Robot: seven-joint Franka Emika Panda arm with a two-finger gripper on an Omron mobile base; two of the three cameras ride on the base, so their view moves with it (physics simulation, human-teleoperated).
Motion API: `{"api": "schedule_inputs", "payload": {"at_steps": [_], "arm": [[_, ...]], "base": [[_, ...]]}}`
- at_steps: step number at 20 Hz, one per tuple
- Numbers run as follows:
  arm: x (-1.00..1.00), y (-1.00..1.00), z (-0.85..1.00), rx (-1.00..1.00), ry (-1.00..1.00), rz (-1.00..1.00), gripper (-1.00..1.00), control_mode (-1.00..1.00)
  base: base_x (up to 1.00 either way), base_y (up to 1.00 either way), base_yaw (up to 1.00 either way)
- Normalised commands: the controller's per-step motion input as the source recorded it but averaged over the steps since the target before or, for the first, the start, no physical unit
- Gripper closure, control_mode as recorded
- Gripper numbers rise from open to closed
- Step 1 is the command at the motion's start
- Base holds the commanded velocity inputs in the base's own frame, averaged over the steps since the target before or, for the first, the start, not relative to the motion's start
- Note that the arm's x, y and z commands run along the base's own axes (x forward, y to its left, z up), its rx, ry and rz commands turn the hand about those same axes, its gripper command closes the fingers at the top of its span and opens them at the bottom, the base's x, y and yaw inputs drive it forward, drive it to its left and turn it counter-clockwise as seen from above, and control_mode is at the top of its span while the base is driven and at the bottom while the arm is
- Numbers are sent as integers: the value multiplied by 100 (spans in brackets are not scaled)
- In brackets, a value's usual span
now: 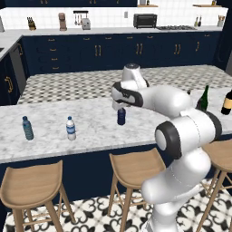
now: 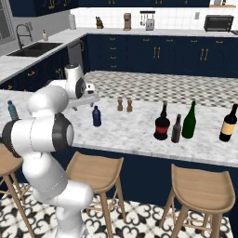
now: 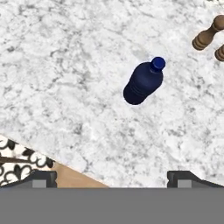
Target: Move the plastic bottles in the middle to the plastics group, and the glass bottles in the middle to the glass group.
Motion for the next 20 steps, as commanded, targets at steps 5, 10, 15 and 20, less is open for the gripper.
{"api": "schedule_inputs", "payload": {"at_steps": [5,10,15,20], "arm": [[29,-10,-23,6,2,-16,-100,-100],[44,0,-17,4,2,-26,-100,-100],[38,2,-10,0,2,-25,-100,-100],[48,11,-23,1,0,-11,-100,-100]], "base": [[0,0,0],[0,0,0],[0,0,0],[0,0,0]]}}
